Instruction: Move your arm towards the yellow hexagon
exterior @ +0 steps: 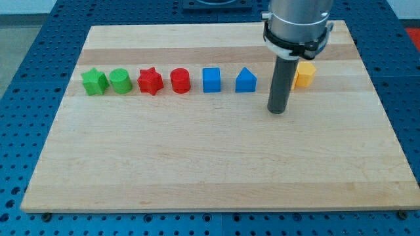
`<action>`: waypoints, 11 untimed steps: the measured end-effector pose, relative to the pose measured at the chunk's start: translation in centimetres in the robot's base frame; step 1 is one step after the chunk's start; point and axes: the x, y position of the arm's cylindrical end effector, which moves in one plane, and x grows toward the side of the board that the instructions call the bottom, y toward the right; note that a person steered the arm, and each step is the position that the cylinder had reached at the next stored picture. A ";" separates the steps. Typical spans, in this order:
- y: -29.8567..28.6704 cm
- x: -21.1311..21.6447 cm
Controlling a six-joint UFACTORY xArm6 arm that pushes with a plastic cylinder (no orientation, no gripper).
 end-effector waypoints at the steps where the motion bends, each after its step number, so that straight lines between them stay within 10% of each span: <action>1: 2.3 0.0; 11: 9.7 -8.7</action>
